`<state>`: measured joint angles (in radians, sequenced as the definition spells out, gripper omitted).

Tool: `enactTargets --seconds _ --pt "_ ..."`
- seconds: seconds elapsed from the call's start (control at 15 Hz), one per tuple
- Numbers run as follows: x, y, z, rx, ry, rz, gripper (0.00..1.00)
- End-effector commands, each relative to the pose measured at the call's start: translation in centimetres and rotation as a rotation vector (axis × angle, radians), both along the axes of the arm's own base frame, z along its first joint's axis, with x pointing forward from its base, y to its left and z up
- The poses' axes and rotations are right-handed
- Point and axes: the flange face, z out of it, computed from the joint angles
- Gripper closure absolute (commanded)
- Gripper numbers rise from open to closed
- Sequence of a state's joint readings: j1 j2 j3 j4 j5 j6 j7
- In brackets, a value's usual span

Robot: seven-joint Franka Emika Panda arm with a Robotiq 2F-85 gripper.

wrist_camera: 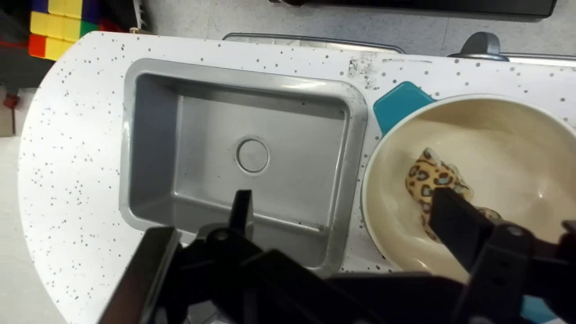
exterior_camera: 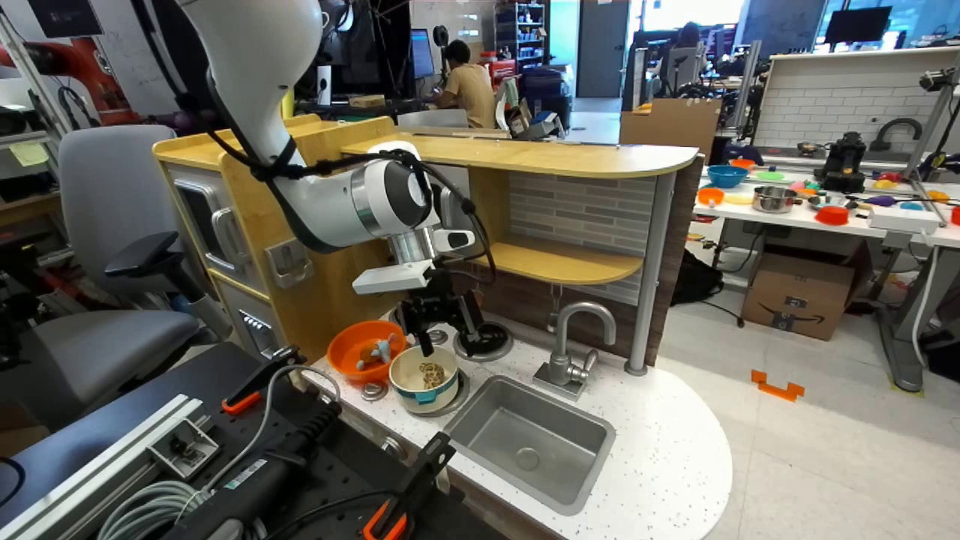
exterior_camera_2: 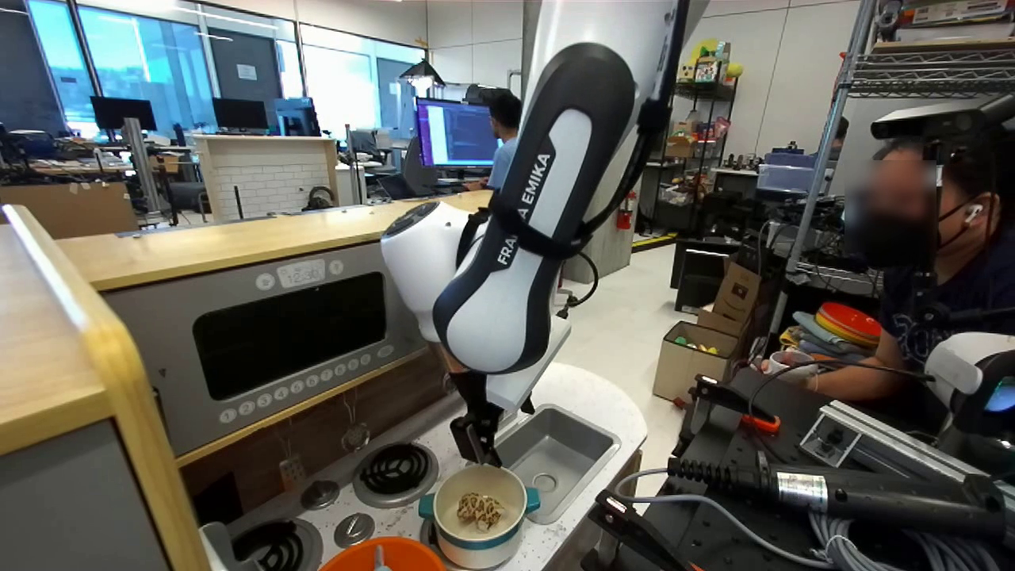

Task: Twist the pot on the stove to the left

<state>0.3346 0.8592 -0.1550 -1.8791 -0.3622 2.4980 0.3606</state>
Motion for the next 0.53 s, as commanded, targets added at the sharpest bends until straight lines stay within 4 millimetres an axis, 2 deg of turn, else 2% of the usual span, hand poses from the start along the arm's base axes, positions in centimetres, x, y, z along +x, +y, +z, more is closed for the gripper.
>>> enactTargets --seconds 0.0,0.47 --pt "0.7 0.3 -2.0 -0.044 -0.003 0.022 0.0" --pt "0.5 0.7 -4.8 -0.081 0.029 0.051 0.0"
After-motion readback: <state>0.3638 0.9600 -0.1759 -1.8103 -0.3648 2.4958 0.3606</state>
